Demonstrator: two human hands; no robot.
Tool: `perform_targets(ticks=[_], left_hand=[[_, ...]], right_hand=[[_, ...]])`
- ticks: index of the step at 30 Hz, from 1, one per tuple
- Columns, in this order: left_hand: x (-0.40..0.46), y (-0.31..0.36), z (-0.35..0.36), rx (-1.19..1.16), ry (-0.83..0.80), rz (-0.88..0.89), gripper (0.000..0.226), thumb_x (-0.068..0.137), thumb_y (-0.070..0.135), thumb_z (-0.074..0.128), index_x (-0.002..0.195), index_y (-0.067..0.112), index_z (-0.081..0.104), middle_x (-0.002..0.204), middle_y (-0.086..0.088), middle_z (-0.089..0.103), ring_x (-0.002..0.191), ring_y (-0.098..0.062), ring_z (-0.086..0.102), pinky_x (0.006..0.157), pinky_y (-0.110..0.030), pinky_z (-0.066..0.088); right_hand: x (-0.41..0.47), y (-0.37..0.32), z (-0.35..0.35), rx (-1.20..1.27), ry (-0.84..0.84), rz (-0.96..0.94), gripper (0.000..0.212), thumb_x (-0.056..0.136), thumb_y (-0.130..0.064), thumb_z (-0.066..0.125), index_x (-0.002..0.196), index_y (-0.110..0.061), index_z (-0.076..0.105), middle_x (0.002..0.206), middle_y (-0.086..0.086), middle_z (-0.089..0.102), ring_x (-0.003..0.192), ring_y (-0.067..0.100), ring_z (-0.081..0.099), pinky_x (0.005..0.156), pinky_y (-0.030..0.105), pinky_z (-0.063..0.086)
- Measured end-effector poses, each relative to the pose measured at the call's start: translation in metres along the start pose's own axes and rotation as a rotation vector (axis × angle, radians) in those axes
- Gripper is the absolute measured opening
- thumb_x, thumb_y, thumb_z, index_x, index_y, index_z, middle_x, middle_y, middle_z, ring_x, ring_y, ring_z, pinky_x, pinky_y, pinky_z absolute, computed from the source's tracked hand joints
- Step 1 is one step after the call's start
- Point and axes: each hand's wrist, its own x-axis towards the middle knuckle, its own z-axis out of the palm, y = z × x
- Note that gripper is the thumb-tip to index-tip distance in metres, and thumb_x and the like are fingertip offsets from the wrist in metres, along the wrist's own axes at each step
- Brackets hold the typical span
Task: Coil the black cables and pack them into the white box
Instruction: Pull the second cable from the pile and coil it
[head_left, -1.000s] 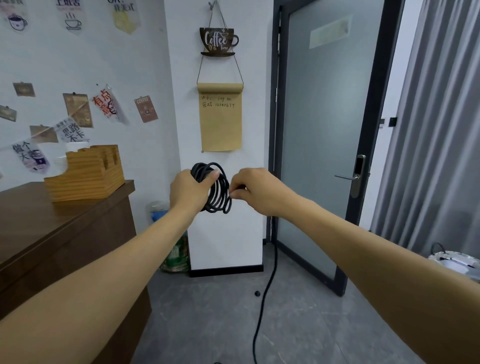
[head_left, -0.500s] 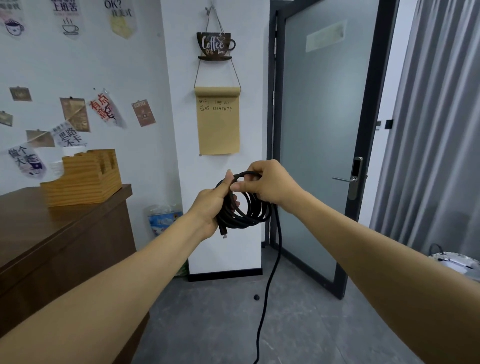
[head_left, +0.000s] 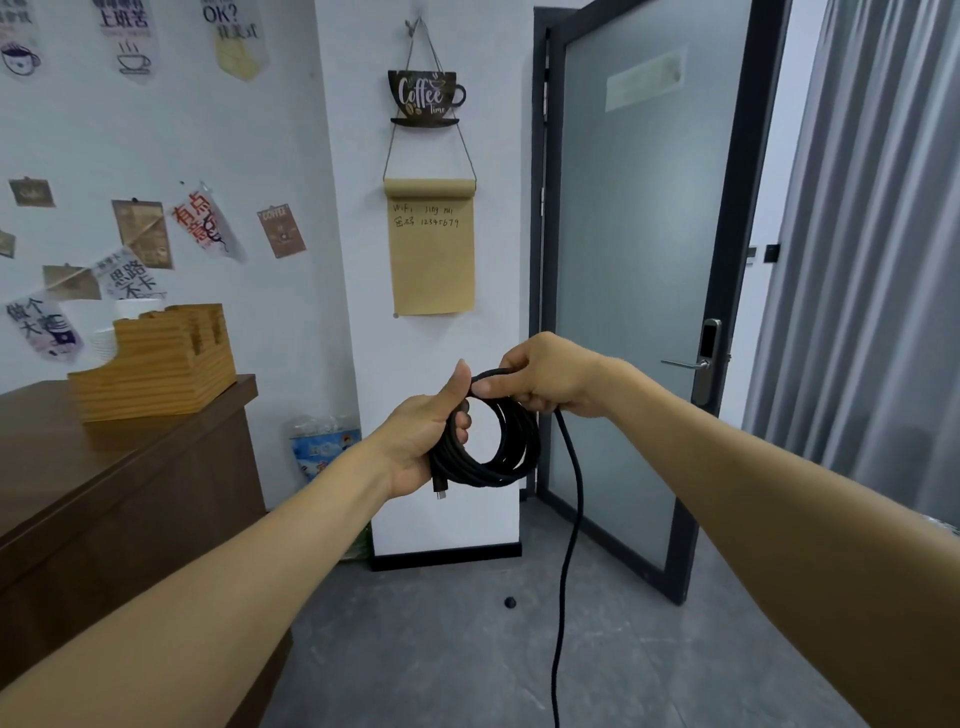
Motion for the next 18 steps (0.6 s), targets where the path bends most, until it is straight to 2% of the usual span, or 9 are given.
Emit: perform_targets(ticks=[4,8,14,18], left_hand=[[-0.003,0.004,-0.004,0.077,-0.073,0.026,0.021,0.07,0.034,0.07,0.054,0.021,0.067,0.053,0.007,0.04,0.044,-0.004,0.037,0.045,-0.014,0.035],[-0.002,0.002,-0.009,0.088,-0.073,0.033,0.016,0.08,0.016,0.068,0.068,0.018,0.058,0.052,0.007,0.04,0.043,-0.004,0.037,0.042,-0.015,0.034],[0.001,-0.002,-0.013,0.143,-0.01,0.033,0.009,0.083,0.024,0.069,0.08,0.019,0.063,0.046,0.011,0.036,0.039,-0.003,0.033,0.039,-0.014,0.031],[0.007,-0.006,-0.023,0.098,0.101,0.041,0.014,0.081,0.026,0.072,0.074,0.019,0.062,0.047,0.01,0.037,0.04,-0.004,0.034,0.039,-0.014,0.032]], right_hand=[[0.002,0.01,-0.008,0.235,-0.121,0.05,0.028,0.079,-0.019,0.073,0.061,-0.013,0.053,0.055,-0.003,0.043,0.048,0.007,0.032,0.04,0.015,0.025],[0.006,0.015,-0.001,0.287,-0.103,0.059,0.03,0.078,-0.02,0.074,0.061,-0.013,0.05,0.053,-0.003,0.042,0.045,0.006,0.032,0.038,0.015,0.025],[0.009,0.018,0.007,0.204,-0.01,0.048,0.035,0.074,-0.028,0.078,0.06,-0.014,0.049,0.049,-0.002,0.044,0.043,0.009,0.036,0.041,0.017,0.032],[0.008,0.026,0.009,0.307,-0.001,0.036,0.022,0.08,-0.016,0.073,0.067,-0.01,0.056,0.054,0.0,0.05,0.046,0.01,0.042,0.047,0.019,0.037]])
